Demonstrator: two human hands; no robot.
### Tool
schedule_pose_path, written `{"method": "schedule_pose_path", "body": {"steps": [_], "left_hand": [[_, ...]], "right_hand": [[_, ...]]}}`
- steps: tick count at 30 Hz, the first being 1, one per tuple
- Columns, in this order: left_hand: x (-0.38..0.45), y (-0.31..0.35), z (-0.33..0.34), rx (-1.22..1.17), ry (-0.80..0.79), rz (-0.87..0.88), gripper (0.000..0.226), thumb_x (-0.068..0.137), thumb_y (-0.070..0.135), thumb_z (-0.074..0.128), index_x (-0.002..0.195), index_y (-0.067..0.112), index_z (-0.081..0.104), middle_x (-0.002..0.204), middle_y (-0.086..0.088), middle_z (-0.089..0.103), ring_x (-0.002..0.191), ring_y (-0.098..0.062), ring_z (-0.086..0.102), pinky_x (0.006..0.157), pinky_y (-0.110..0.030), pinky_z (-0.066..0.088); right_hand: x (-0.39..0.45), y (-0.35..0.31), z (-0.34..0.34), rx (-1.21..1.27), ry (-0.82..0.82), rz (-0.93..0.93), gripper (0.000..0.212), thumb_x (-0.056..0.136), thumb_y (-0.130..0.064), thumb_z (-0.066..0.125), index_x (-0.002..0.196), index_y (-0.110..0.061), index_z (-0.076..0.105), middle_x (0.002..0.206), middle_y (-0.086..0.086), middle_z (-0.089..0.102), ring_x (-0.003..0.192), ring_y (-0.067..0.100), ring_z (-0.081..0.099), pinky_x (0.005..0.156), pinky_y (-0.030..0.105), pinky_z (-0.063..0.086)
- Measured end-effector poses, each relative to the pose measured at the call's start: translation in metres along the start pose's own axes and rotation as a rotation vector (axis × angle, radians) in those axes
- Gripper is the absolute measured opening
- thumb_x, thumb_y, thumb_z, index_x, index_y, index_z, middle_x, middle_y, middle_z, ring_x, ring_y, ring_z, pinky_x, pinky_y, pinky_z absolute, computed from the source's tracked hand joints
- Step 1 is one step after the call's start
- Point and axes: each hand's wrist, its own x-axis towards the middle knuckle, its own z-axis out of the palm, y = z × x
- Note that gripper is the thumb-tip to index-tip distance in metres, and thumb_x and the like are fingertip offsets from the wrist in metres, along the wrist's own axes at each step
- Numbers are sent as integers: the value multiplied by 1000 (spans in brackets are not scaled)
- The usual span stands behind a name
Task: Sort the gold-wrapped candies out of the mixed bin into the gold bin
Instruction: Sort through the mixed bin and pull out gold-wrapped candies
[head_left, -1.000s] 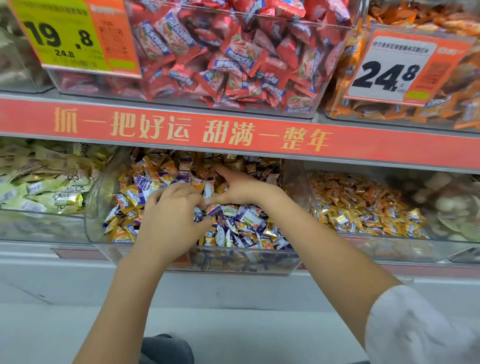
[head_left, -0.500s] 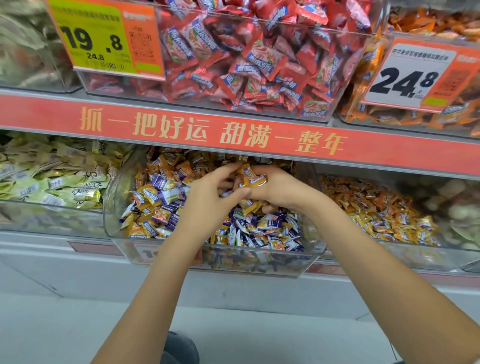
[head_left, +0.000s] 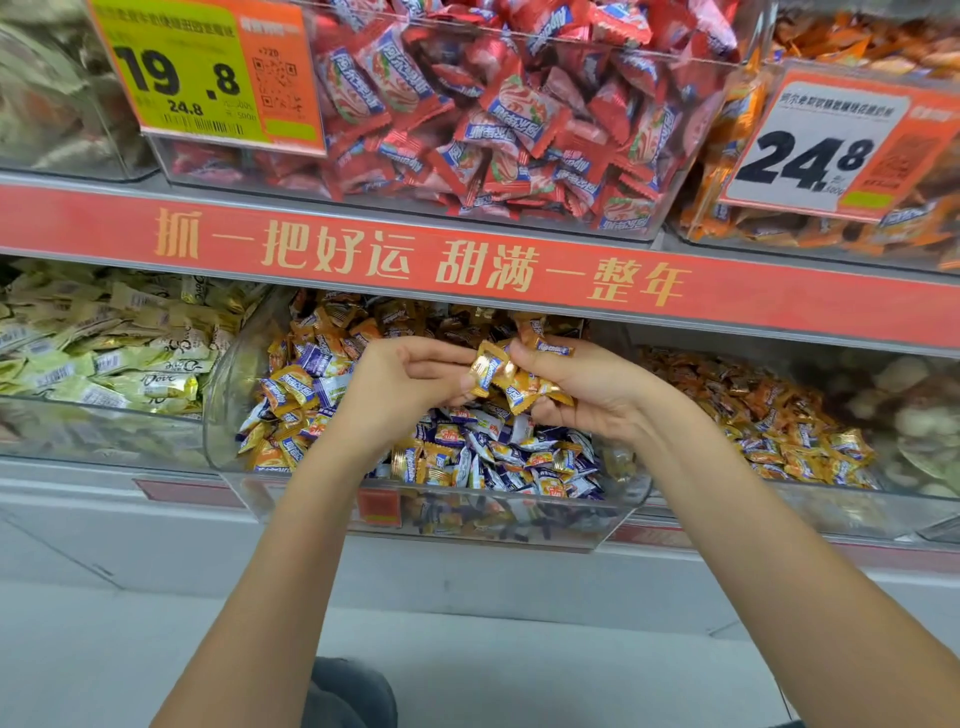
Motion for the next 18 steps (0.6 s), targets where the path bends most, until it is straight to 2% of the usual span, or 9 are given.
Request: {"method": "schedule_pose_path", "body": {"steps": [4,6,8,10,12,15,18], "left_hand": [[0,1,-4,-21,1,-18,22,82,1,70,102,9,70,87,-7,73,74,-12,71,65,-13,53],[-3,2,-2,-13,-10,-11,22,81,2,70,102,10,72,86,-6,74,77,-13,71,66,-14,53],[-7,6,5,-19,-19,1,21,81,2,70,100,13,72,86,-4,75,77,-12,71,66,-14,53],[-12,10,16,-31,-23,22,20,82,3,70,96,16,72,83,-1,75,75,-9,70,65,-13,52],[-19,15,28,-29,-49,44,20,81,4,71,96,17,73,83,1,75,77,-8,70,65,-12,52],[-32,22,47,-18,-137,67,20,80,3,72,93,18,73,82,4,74,77,-7,70,67,-12,53],[-39,25,63,22,-190,92,22,79,3,72,88,24,73,81,9,74,76,-6,70,72,-16,55]], "right_hand": [[-8,1,-3,62,36,22,15,91,-19,61,97,-5,63,77,6,57,59,12,46,39,14,41],[-18,4,-7,-14,66,-22,16,91,-21,61,93,-9,71,77,5,60,56,12,42,39,16,41],[-35,6,-14,-81,105,-86,18,91,-25,62,87,-14,76,71,-4,64,52,12,37,40,17,40],[-57,6,-27,-99,159,-162,20,91,-26,61,93,-12,75,64,-11,62,51,11,34,39,17,36],[-79,8,-44,-145,251,-210,21,92,-26,60,96,-10,73,63,-10,61,48,9,36,39,17,34],[-97,17,-75,-234,458,-212,19,93,-25,60,81,-15,72,62,-5,62,47,7,49,41,18,39],[-91,31,-111,-299,645,-190,22,92,-29,61,87,-9,70,72,2,58,63,11,53,50,21,46]]}}
